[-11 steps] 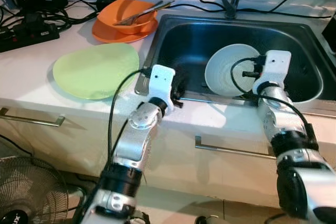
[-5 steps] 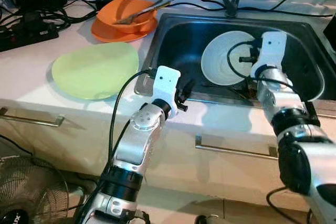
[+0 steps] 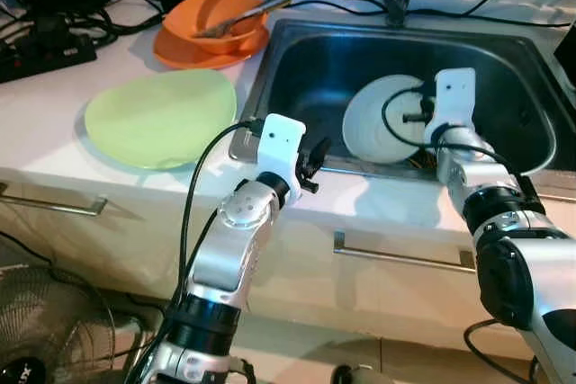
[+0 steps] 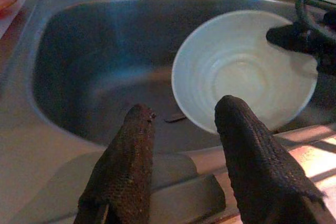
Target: Kitchen organization
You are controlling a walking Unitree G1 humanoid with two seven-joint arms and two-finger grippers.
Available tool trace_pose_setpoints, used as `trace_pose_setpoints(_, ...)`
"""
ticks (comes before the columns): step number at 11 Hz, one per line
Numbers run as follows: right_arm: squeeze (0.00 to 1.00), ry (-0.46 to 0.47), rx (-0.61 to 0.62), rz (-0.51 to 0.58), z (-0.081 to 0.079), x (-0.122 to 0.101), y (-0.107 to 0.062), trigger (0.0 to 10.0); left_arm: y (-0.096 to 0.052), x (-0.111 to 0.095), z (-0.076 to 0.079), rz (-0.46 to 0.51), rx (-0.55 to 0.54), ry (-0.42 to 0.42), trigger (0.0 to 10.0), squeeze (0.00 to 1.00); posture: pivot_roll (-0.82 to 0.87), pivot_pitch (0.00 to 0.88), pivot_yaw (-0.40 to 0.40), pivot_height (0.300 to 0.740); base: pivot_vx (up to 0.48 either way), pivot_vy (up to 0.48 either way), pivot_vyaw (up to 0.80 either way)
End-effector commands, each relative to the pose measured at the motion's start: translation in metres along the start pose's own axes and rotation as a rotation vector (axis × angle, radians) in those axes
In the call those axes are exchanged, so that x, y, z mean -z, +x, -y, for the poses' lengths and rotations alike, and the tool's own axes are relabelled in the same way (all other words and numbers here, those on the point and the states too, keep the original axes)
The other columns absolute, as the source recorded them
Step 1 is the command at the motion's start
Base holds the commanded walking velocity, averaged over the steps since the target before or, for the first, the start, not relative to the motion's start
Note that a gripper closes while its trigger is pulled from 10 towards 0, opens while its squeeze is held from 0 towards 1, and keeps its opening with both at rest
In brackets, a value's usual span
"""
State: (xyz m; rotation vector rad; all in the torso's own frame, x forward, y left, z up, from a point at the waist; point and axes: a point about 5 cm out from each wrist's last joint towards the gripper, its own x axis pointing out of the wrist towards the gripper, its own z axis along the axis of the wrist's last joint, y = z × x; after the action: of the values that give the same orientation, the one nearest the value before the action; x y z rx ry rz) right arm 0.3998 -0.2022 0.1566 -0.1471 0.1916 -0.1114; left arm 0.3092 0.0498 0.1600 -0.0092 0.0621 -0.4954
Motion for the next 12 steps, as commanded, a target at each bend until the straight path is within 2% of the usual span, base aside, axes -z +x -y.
trace_pose_setpoints(1, 0.00, -0.008, -0.010, 0.024, -0.001, -0.012, 0.002, 10.0, -0.003, 0.007, 0.000, -0.040, -0.012, 0.002, 10.0, 0.00, 0.12, 0.113, 0.000, 0.740, 0.000, 0.000, 0.00)
trace_pose_setpoints(2, 0.00, -0.010, -0.021, 0.015, -0.005, -0.010, 0.002, 10.0, -0.005, 0.009, -0.002, -0.051, -0.022, 0.001, 10.0, 0.00, 0.12, 0.122, -0.003, 0.740, 0.000, 0.000, 0.00)
trace_pose_setpoints(3, 0.08, -0.007, -0.030, 0.009, -0.008, -0.009, 0.002, 10.0, -0.007, 0.009, -0.002, -0.056, -0.025, 0.002, 10.0, 0.00, 0.13, 0.127, -0.004, 0.740, 0.000, 0.000, 0.00)
trace_pose_setpoints(4, 0.44, -0.008, -0.043, 0.004, -0.012, -0.007, 0.001, 10.0, -0.008, 0.010, -0.001, -0.061, -0.028, 0.002, 10.0, 0.00, 0.13, 0.131, -0.004, 0.740, 0.000, 0.000, 0.00)
trace_pose_setpoints(5, 0.50, -0.009, -0.052, -0.001, -0.014, -0.005, 0.001, 10.0, -0.009, 0.010, -0.001, -0.066, -0.030, 0.002, 10.0, 0.00, 0.13, 0.131, -0.005, 0.740, 0.000, 0.000, 0.00)
trace_pose_setpoints(6, 0.70, -0.008, -0.057, -0.004, -0.016, -0.004, 0.001, 10.0, -0.009, 0.011, -0.001, -0.069, -0.030, 0.003, 10.0, 0.00, 0.13, 0.135, -0.005, 0.740, 0.000, 0.000, 0.00)
trace_pose_setpoints(7, 0.70, -0.009, -0.061, -0.006, -0.017, -0.004, 0.001, 10.0, -0.010, 0.011, -0.001, -0.070, -0.032, 0.003, 10.0, 0.00, 0.13, 0.133, -0.005, 0.740, 0.000, 0.000, 0.00)
trace_pose_setpoints(8, 0.27, -0.013, -0.063, -0.009, -0.017, -0.002, 0.000, 10.0, -0.010, 0.011, 0.000, -0.073, -0.029, 0.002, 10.0, 0.00, 0.13, 0.134, -0.004, 0.740, 0.000, 0.000, 0.00)
trace_pose_setpoints(9, 0.00, -0.015, -0.065, -0.013, -0.018, 0.000, 0.000, 10.0, -0.010, 0.011, 0.000, -0.075, -0.026, 0.001, 10.0, 0.00, 0.13, 0.133, -0.004, 0.740, 0.000, 0.000, 0.00)
trace_pose_setpoints(11, 0.00, -0.002, -0.067, -0.010, -0.018, 0.001, 0.000, 10.0, -0.010, 0.012, 0.000, -0.078, -0.026, 0.001, 10.0, 0.00, 0.13, 0.132, -0.003, 0.740, 0.000, 0.000, 0.00)
trace_pose_setpoints(12, 0.00, 0.029, -0.073, 0.028, -0.019, -0.005, 0.000, 10.0, -0.010, 0.011, 0.000, -0.072, -0.030, 0.003, 10.0, 0.00, 0.13, 0.132, -0.003, 0.740, 0.000, 0.000, 0.00)
